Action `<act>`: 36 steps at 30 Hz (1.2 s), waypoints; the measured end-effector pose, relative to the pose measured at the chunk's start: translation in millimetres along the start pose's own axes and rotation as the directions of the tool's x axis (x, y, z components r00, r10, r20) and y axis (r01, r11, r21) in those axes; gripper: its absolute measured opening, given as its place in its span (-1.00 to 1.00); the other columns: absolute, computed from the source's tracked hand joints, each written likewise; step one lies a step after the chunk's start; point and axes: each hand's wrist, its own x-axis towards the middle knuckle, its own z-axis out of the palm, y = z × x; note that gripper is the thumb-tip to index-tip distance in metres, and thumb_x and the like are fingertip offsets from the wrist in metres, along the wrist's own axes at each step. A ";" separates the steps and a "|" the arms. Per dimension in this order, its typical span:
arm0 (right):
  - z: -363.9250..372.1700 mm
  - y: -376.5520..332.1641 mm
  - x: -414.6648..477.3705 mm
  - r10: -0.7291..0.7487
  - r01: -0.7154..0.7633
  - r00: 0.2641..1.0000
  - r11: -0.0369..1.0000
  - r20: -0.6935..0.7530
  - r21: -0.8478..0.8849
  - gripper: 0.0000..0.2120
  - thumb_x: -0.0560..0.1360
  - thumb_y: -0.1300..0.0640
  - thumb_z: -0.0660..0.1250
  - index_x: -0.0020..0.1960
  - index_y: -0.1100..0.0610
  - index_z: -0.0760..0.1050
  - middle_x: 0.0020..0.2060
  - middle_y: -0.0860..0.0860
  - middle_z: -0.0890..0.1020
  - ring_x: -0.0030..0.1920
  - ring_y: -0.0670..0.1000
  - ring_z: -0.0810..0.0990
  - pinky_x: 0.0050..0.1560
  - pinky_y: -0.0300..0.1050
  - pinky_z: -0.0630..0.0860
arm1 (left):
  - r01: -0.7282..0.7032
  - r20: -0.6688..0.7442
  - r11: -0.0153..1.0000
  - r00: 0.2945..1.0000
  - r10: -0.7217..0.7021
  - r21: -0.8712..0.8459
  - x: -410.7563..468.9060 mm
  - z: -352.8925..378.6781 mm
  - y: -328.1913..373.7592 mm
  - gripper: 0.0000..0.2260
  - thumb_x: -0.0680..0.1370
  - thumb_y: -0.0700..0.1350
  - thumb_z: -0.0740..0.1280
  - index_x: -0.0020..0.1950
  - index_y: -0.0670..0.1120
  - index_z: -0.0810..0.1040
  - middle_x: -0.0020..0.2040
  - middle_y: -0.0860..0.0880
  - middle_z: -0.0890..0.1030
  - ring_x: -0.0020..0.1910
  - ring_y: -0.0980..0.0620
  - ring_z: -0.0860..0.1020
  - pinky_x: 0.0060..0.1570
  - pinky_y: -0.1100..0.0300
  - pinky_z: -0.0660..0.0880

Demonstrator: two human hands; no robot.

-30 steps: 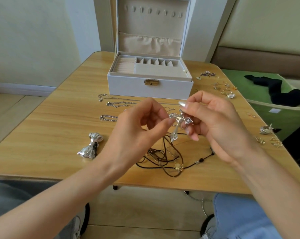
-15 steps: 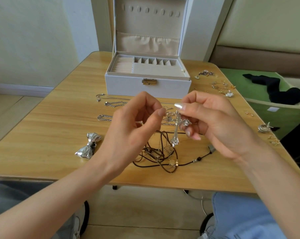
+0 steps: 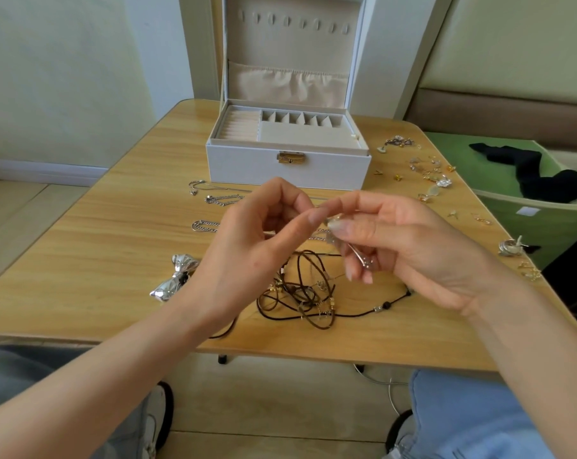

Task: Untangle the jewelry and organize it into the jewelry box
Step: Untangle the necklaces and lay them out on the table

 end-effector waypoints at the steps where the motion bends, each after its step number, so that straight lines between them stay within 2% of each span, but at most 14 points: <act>1: -1.1 -0.1 -0.2 -0.003 0.003 1.000 1.000 0.013 -0.002 -0.65 0.33 0.23 0.37 0.11 0.23 0.55 -0.25 0.15 0.57 -0.45 -0.03 0.54 -0.50 -0.29 0.44 | -0.002 0.004 1.000 1.000 0.002 -0.010 0.3 -0.1 0.5 -0.81 0.48 -0.01 0.38 -0.16 -0.12 0.49 -0.39 0.09 0.48 -0.47 0.22 0.38 -0.44 0.46 0.28; 4: -2.0 0.3 -1.0 -0.048 0.048 0.999 0.997 -0.010 -0.061 -0.61 0.28 0.28 0.39 0.11 0.22 0.56 -0.03 0.14 0.63 -0.41 -0.01 0.58 -0.42 -0.28 0.48 | 0.023 -0.018 0.999 1.000 -0.024 -0.046 1.3 0.3 2.3 -0.88 0.52 -0.12 0.34 -0.16 -0.14 0.47 -0.39 0.07 0.54 -0.48 0.23 0.43 -0.42 0.48 0.30; 7: -2.5 -1.3 -1.7 -0.094 0.084 0.993 0.987 -0.065 -0.137 -0.62 0.25 0.29 0.40 0.07 0.18 0.54 -0.01 0.13 0.57 -0.39 0.04 0.62 -0.42 -0.26 0.50 | 0.064 -0.063 0.995 0.996 -0.069 -0.073 1.9 0.9 2.9 -0.89 0.50 -0.12 0.32 -0.17 -0.13 0.46 -0.42 0.06 0.52 -0.49 0.23 0.40 -0.45 0.45 0.29; 9: -3.5 -3.3 -2.1 -0.108 0.091 0.991 0.979 -0.083 -0.183 -0.61 0.23 0.30 0.41 0.06 0.20 0.51 -0.08 0.16 0.55 -0.40 0.07 0.64 -0.43 -0.24 0.52 | 0.079 -0.080 0.994 0.993 -0.085 -0.072 1.7 1.7 2.2 -0.88 0.48 -0.08 0.32 -0.18 -0.11 0.46 -0.44 0.08 0.51 -0.49 0.22 0.38 -0.45 0.44 0.29; 13: -4.2 -3.8 -1.5 -0.144 0.113 0.984 0.961 -0.107 -0.254 -0.69 0.21 0.31 0.44 -0.07 0.23 0.50 -0.35 0.13 0.59 -0.45 0.08 0.62 -0.49 -0.24 0.49 | 0.067 -0.098 0.997 0.993 -0.071 -0.043 1.7 2.4 0.6 -0.87 0.48 -0.07 0.35 -0.19 -0.09 0.48 -0.44 0.09 0.49 -0.44 0.21 0.41 -0.38 0.42 0.32; 18: -5.2 -4.3 -2.5 -0.192 0.139 0.970 0.940 -0.148 -0.311 -0.77 0.24 0.32 0.46 -0.14 0.18 0.50 -0.37 0.07 0.64 -0.43 -0.05 0.59 -0.44 -0.31 0.46 | 0.078 -0.118 0.997 0.990 -0.077 0.002 3.3 0.8 -1.8 -0.88 0.52 -0.12 0.34 -0.18 -0.10 0.48 -0.43 0.05 0.54 -0.40 0.18 0.47 -0.31 0.40 0.36; 21: -6.5 -6.5 -3.5 -0.234 0.172 0.957 0.932 -0.170 -0.319 -0.80 0.20 0.18 0.45 -0.19 0.15 0.54 -0.37 0.04 0.65 -0.40 -0.08 0.56 -0.40 -0.32 0.46 | 0.101 -0.065 0.993 0.992 -0.104 -0.059 2.8 0.4 -0.1 -0.86 0.55 -0.13 0.31 -0.18 -0.15 0.44 -0.41 0.02 0.56 -0.37 0.16 0.52 -0.26 0.39 0.41; 24: -8.2 -6.8 -3.4 -0.275 0.196 0.943 0.914 -0.187 -0.355 -0.85 0.21 0.12 0.43 -0.23 0.12 0.60 -0.35 0.03 0.65 -0.36 -0.09 0.53 -0.36 -0.30 0.45 | 0.147 0.004 0.986 0.989 -0.147 -0.084 3.3 -1.3 1.5 -0.90 0.46 -0.10 0.26 -0.20 -0.12 0.43 -0.40 0.04 0.54 -0.33 0.10 0.54 -0.20 0.25 0.47; 26: -9.4 -7.0 -4.1 -0.289 0.211 0.943 0.902 -0.165 -0.377 -0.93 0.30 0.19 0.42 -0.21 0.11 0.63 -0.33 0.01 0.66 -0.34 -0.10 0.52 -0.34 -0.30 0.44 | 0.185 0.034 0.974 0.983 -0.182 -0.134 3.8 -2.4 1.5 -0.94 0.42 -0.14 0.24 -0.20 -0.12 0.42 -0.40 0.02 0.48 -0.38 0.06 0.52 -0.27 0.22 0.48; 29: -11.9 -7.9 -4.9 -0.306 0.234 0.945 0.880 -0.116 -0.413 -0.83 0.41 0.33 0.37 -0.18 0.08 0.63 -0.30 -0.07 0.65 -0.29 -0.17 0.54 -0.30 -0.36 0.45 | 0.214 0.051 0.966 0.977 -0.209 -0.141 2.6 -2.8 2.1 -0.91 0.41 -0.16 0.25 -0.11 -0.13 0.45 -0.34 0.02 0.48 -0.47 0.07 0.45 -0.44 0.27 0.41; 32: -12.2 -9.2 -5.9 -0.310 0.257 0.947 0.890 -0.086 -0.377 -0.88 0.33 0.25 0.40 -0.15 0.10 0.56 -0.30 -0.07 0.63 -0.24 -0.16 0.58 -0.25 -0.35 0.48 | 0.199 0.115 0.978 0.975 -0.191 -0.067 2.3 -3.0 4.2 -0.86 0.48 -0.16 0.31 0.03 -0.11 0.53 -0.11 0.05 0.60 -0.46 0.10 0.45 -0.47 0.29 0.39; 34: -12.4 -9.0 -6.4 -0.302 0.252 0.950 0.891 -0.078 -0.379 -0.82 0.28 0.18 0.41 -0.12 0.12 0.53 -0.30 -0.03 0.62 -0.24 -0.10 0.57 -0.23 -0.27 0.51 | 0.202 0.182 0.978 0.965 -0.190 -0.051 1.9 -2.6 5.3 -0.85 0.52 -0.19 0.31 0.08 -0.12 0.55 -0.10 0.06 0.62 -0.46 0.10 0.45 -0.49 0.30 0.38; 36: -12.0 -8.7 -6.4 -0.288 0.239 0.954 0.895 -0.079 -0.376 -0.79 0.26 0.16 0.41 -0.11 0.13 0.52 -0.31 0.00 0.61 -0.26 -0.06 0.56 -0.24 -0.24 0.51 | 0.206 0.214 0.978 0.958 -0.192 -0.044 0.8 -0.7 5.8 -0.90 0.54 -0.24 0.31 0.04 -0.15 0.56 -0.18 -0.02 0.61 -0.47 0.10 0.43 -0.50 0.31 0.35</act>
